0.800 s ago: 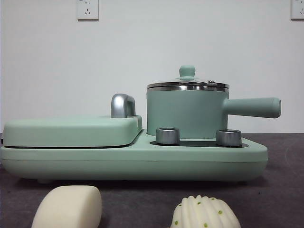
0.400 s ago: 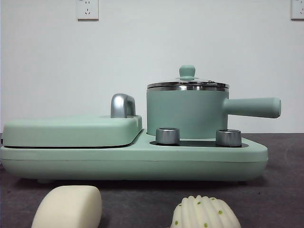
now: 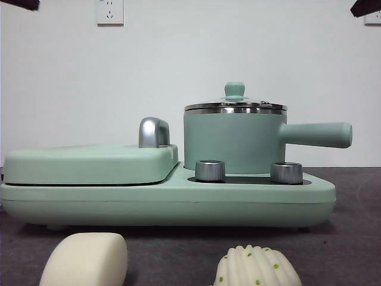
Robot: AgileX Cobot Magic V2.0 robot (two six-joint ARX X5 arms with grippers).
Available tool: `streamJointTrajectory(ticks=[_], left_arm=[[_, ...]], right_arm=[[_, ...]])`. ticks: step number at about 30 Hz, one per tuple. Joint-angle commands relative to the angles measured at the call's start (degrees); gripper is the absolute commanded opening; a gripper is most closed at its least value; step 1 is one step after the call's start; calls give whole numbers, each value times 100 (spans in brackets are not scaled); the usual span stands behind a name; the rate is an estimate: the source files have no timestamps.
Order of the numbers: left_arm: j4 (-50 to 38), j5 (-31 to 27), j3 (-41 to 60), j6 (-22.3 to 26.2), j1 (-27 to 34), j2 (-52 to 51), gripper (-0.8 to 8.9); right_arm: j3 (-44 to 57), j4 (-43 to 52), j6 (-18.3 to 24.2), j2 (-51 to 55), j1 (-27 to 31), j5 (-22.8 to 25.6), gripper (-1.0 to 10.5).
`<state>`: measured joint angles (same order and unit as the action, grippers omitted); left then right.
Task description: Put the buns in a small steamer
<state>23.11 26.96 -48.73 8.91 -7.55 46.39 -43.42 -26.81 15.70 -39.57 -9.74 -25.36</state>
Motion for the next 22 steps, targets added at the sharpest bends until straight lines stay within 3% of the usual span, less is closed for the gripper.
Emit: streamJointTrajectory(ticks=[1,5,12,22], left_arm=[[-44,33,-131,717,-122,98,66],[-46,35,-131,717,-197,118,225],[-367,33,-131,713,-455,203,230],[-2218,-20,-133,168,-1727,1526,229]], right_arm=[[-92,11,647,-39,-44,20,171],[-94,15,645,-37,-44,17,265],[-94,20,597,-39,-44,13,265],[-94,17,365,-39,-44,11,265]])
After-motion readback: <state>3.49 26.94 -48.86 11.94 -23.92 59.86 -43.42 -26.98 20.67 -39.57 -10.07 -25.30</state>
